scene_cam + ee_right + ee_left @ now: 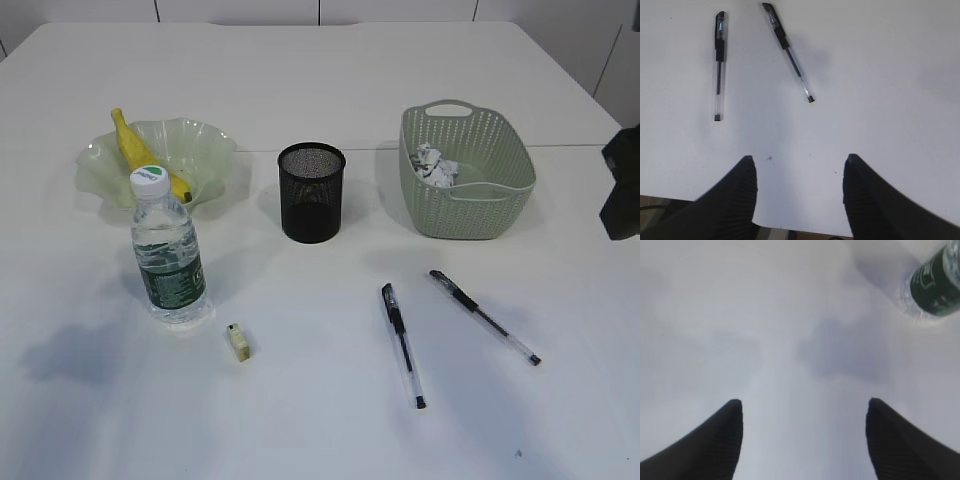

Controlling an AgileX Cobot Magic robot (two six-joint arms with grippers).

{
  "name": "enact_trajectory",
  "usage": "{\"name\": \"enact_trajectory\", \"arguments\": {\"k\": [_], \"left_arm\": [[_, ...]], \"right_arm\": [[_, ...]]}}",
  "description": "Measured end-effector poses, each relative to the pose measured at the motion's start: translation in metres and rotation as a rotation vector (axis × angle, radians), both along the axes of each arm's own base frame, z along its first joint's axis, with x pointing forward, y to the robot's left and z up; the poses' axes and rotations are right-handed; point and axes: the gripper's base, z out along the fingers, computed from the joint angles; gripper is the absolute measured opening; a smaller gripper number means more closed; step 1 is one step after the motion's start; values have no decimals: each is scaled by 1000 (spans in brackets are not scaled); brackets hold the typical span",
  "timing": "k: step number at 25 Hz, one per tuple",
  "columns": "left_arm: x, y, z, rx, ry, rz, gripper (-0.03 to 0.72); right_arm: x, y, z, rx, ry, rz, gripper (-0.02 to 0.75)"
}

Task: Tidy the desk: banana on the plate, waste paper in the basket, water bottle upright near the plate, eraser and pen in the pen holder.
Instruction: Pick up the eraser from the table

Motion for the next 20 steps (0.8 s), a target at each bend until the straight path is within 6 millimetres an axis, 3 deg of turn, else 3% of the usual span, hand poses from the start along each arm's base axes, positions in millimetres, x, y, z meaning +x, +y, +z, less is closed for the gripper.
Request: {"name": "enact_trajectory", "arguments": {"k": [5,12,14,20], "left_arm": [[-7,-1,11,41,145,-93,510],[1,-7,-2,-40,216,-77,503],[7,-8,-8,-75,228,-42,503],[13,-9,-11,-138,207,23,503]], "right_arm": [[0,5,0,51,1,35,411],[0,14,-2,84,16,102,410],[1,24,-2,82,18,145,410],[8,79,0,76,23,282,410]]}}
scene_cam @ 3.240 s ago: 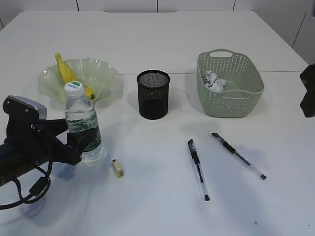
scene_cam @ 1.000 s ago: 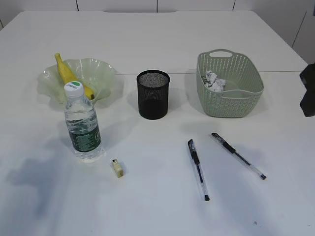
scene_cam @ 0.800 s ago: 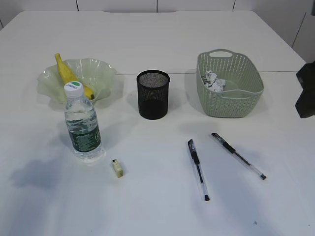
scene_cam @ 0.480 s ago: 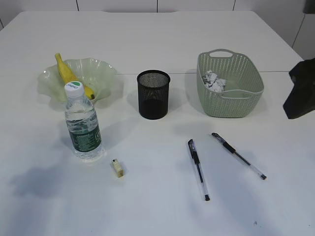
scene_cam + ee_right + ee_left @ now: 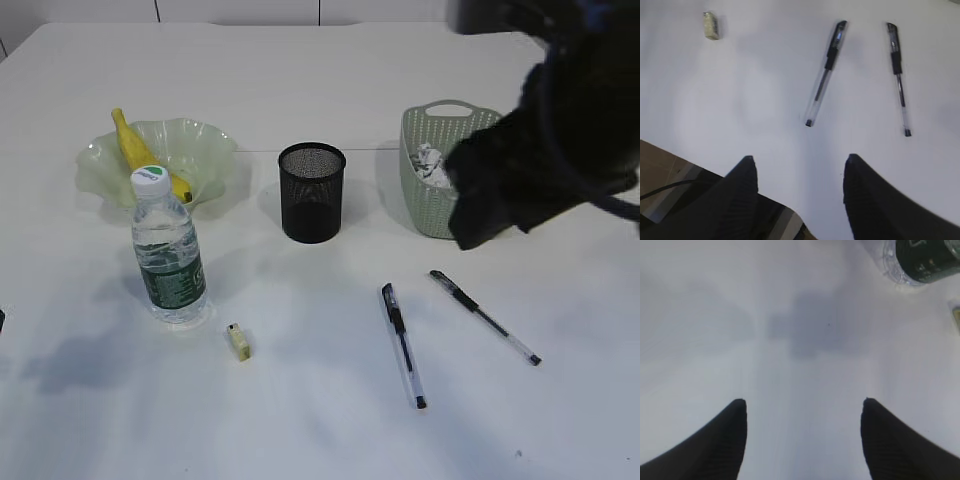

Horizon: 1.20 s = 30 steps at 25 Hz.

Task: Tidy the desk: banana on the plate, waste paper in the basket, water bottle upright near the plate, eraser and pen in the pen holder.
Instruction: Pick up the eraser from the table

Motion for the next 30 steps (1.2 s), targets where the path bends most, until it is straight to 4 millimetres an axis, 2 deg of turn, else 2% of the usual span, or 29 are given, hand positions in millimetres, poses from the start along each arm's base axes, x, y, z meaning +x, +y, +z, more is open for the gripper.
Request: {"name": "enact_trajectory", "arguments": {"k": [7,11,13,20,27,30], "left_arm": [[3,1,1,-31,-28,54,503],[3,7,1,-35,-21,85,503],[2,8,1,-22,-12,81,502],[0,9,0,-14,9,72,502],[0,9,0,-14,10,72,502],[0,9,0,-14,10,72,502]], "right_arm": [[36,56,-20,-35,50,73,410],[53,83,-40,-66,78,109,410],[59,94,-55,-89,107,122,410],[73,118,-108,-88,206,123,410],[87,135,-136,-16,236,27,409],[96,143,-142,4,238,-5,409]]}}
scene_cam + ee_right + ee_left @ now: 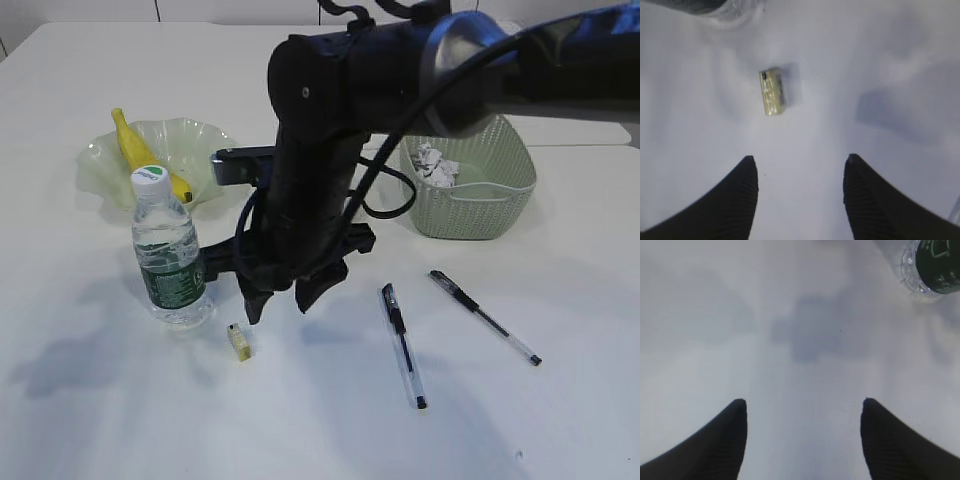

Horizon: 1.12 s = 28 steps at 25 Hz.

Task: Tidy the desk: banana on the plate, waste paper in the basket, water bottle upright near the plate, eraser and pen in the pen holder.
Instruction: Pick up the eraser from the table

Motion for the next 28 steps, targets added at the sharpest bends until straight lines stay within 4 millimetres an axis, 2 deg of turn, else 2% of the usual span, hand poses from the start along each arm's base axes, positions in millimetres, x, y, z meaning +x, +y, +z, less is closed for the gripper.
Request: {"name": "enact_trajectory", "arguments": {"k": [8,21,28], "left_arm": [[1,0,0,1,-7,1,501],[3,0,1,3,-29,6,501],[3,0,1,3,-29,6,501]], "right_arm": [[19,18,-15,35,8,-64,409],[20,32,-49,37,61,-116,409],[23,33,-53,50,50,-138,409]]}}
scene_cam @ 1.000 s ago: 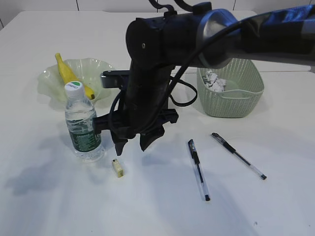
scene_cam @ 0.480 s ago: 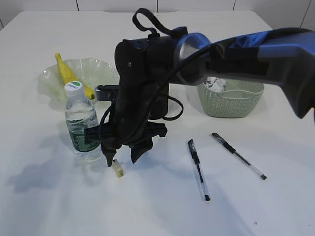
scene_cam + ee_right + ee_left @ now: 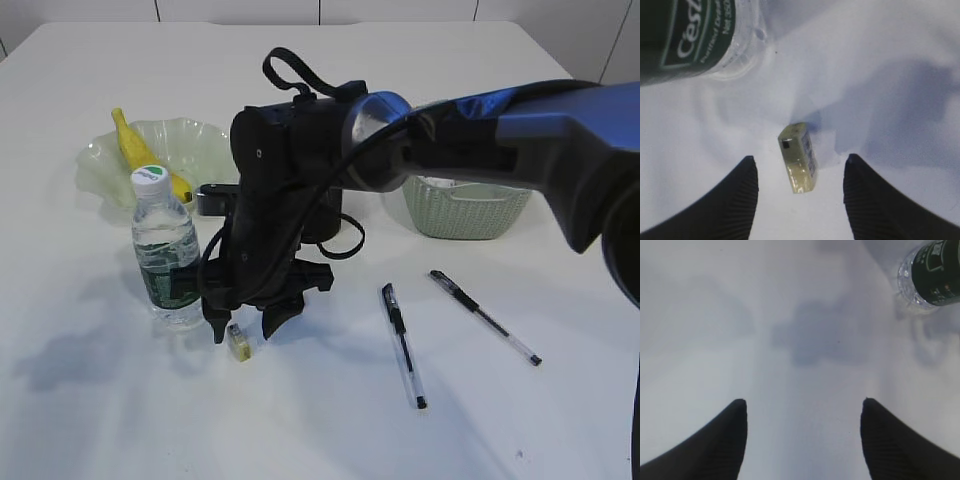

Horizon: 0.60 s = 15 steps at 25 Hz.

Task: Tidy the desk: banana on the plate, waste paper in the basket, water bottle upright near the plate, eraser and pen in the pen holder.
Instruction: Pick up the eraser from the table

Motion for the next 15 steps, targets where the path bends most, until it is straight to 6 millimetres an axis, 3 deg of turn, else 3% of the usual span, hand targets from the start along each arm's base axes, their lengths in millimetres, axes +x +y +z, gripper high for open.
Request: {"name": "enact_trajectory", "arguments": {"k": [15], "left_arm": [[0,0,0,0,0,0,501]], "right_arm": [[3,0,-1,-8,-29,1,409]]}}
